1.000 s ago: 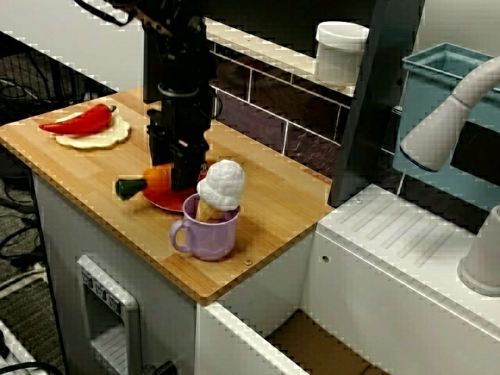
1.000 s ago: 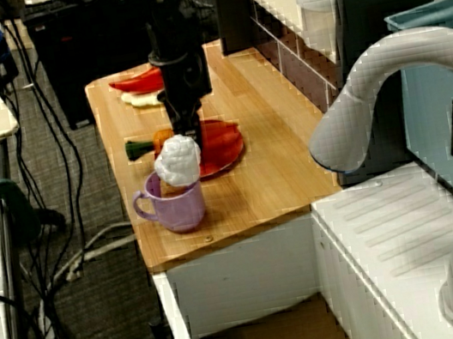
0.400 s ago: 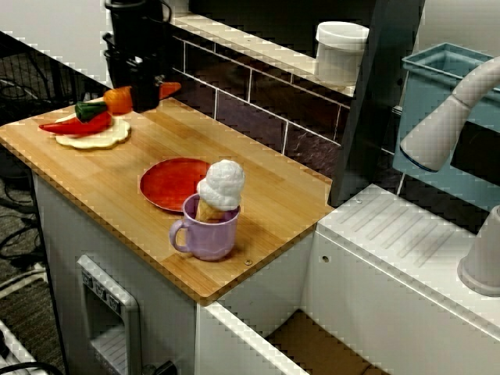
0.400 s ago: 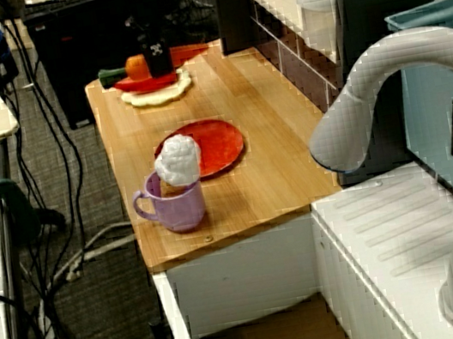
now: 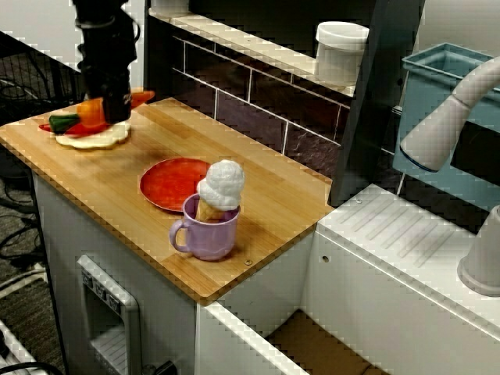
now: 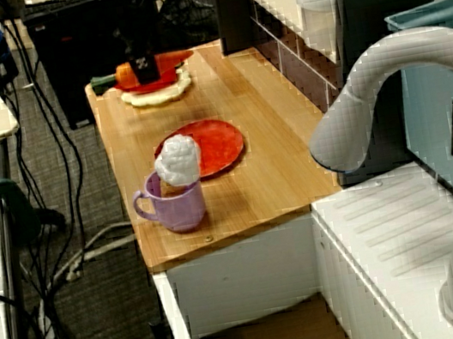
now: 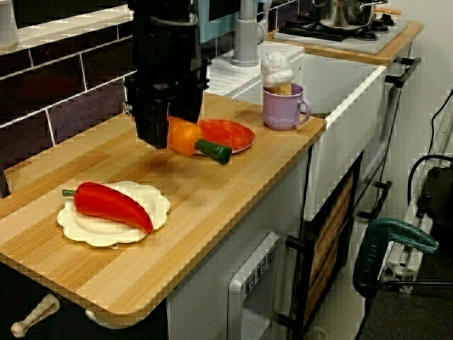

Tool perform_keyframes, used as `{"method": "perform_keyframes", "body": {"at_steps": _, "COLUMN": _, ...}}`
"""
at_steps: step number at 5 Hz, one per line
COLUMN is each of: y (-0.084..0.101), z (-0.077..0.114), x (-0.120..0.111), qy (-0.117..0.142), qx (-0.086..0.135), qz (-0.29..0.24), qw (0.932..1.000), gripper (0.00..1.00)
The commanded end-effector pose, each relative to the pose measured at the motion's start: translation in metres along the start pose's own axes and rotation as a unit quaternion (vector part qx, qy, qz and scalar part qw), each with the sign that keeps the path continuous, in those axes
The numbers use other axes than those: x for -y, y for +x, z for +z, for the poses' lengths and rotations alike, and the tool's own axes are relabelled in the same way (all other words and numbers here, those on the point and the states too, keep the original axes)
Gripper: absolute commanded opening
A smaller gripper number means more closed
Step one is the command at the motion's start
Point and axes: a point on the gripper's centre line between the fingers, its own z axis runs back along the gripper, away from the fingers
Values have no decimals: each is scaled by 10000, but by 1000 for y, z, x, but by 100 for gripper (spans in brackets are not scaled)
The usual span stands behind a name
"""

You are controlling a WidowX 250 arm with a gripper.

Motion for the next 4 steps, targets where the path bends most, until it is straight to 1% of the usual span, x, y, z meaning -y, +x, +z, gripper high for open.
{"method": "perform_keyframes", "body": {"at_steps": 1, "y": -3, "z": -8, "x": -15, "qy": 203, "qx": 293, "qz": -797, "qw": 9962, "gripper": 0}}
{"method": "perform_keyframes", "body": {"at_steps": 2, "y": -4, "z": -15, "x": -18, "qy": 322, "qx": 232, "qz": -861, "qw": 9955, "gripper": 0}}
{"method": "perform_keyframes", "body": {"at_steps": 3, "y": -4, "z": -12, "x": -24, "qy": 316, "qx": 244, "qz": -881, "qw": 9953, "gripper": 0}}
{"method": "perform_keyframes", "body": {"at_steps": 4, "y": -2, "z": -11, "x": -28, "qy": 364, "qx": 211, "qz": -860, "qw": 9954, "gripper": 0}}
